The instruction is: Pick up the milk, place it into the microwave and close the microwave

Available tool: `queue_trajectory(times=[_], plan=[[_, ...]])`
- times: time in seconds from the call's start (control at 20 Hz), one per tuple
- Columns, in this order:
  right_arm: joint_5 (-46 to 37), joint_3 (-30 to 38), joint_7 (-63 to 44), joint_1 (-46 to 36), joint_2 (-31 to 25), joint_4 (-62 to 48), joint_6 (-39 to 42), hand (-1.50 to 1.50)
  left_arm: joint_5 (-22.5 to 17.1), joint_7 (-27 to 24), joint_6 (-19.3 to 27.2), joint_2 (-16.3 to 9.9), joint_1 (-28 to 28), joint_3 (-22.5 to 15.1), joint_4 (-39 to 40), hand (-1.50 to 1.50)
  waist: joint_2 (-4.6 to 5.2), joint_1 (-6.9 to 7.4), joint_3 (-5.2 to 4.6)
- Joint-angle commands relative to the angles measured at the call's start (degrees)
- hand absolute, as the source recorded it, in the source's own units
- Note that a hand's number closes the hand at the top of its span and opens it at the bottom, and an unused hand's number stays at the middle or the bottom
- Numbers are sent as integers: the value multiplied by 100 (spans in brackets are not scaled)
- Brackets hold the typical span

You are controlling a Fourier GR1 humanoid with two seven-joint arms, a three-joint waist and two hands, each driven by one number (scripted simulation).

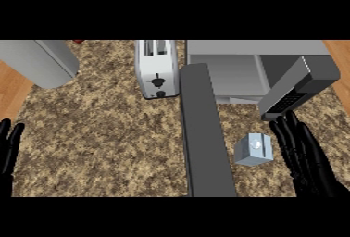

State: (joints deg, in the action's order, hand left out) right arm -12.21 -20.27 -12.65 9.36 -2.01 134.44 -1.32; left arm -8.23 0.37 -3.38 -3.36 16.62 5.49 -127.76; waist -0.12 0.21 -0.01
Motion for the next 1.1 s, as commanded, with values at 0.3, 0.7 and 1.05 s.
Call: queue_trajectory(times=[0.3,0.7,1.05], plan=[[-252,-104,477,250,128,-747,-178,-150,-799,-476,-824,-137,759,803,33,-150,5,21,-2],[730,1053,1861,776,-185,-1752,37,-150,-1015,-38,-986,-13,1139,948,-816,-150,3,3,3],[578,1350,2219,376,-121,-2742,-93,-150,-1005,-5,-1185,84,846,1092,-472,-150,8,-8,1]])
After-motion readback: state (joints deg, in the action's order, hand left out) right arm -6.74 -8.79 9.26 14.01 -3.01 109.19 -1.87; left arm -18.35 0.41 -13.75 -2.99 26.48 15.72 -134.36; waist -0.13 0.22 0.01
